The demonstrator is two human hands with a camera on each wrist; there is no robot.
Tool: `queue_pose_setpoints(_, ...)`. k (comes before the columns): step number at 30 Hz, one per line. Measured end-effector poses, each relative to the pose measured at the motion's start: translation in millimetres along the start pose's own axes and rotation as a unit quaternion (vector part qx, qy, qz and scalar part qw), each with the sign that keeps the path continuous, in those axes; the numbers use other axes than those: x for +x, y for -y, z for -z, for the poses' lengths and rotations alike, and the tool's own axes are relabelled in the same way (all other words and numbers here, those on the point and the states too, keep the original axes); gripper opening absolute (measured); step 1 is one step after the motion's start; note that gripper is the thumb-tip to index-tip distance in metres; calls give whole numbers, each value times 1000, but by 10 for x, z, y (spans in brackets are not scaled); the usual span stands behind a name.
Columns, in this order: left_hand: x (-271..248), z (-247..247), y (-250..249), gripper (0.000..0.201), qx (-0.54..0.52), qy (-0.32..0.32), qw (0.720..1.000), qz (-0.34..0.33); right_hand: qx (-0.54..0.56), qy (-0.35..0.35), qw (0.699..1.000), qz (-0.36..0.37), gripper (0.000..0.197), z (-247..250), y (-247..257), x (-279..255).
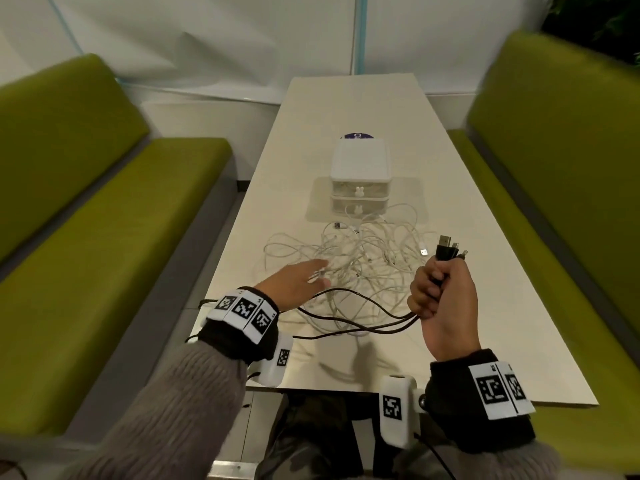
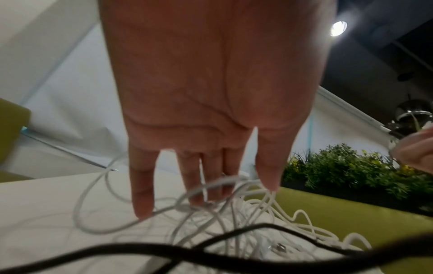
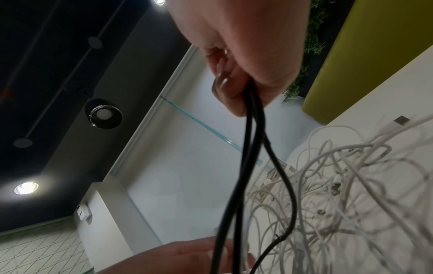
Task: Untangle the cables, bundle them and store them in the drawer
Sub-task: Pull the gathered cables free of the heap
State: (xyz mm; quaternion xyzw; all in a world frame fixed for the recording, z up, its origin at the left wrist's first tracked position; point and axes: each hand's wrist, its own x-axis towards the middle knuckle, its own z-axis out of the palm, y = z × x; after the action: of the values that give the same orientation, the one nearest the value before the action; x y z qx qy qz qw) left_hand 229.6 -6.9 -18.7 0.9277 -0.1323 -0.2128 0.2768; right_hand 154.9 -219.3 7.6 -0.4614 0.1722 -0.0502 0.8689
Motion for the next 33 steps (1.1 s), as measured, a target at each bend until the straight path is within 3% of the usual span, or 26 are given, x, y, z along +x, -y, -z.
queue_pose_setpoints(3,56,-35,-89,45,49,83,994,-50,-7,5,1000,-4,27,-23,-28,1)
queue_pose_setpoints(7,38,105,-110,41,48,82,993,-75,-16,18,1000,-12,26,-32,-90,21)
queue_pose_setpoints(9,-6,304,-85,39,25,31,997,-58,-20,17,1000,-13,26,-12,-96,32)
queue_pose_setpoints(11,-62,586,-58,29,6,-60,997,-41,-18,12,1000,-12,27,15,-89,48)
queue_pose_setpoints(14,-72,998,43,13,13,-229,972,-39,-17,5,1000,-13,27,32,-93,77)
queue_pose_setpoints(16,12,1153,149,12,8,-272,962,-32,-19,4,1000,-17,27,29,-108,88)
queue_pose_setpoints(21,393,1121,316,6,49,-167,985,-19,-24,1,1000,-20,27,33,-113,96)
queue_pose_setpoints(27,733,850,345,26,124,7,991,58,-23,-7,1000,-20,26,74,-91,118)
queue_pose_setpoints(30,820,770,445,24,63,43,991,108,-22,-10,999,-24,26,78,-110,139)
queue_pose_setpoints(33,820,767,454,20,-35,28,997,70,-22,-12,999,-24,27,83,-125,159)
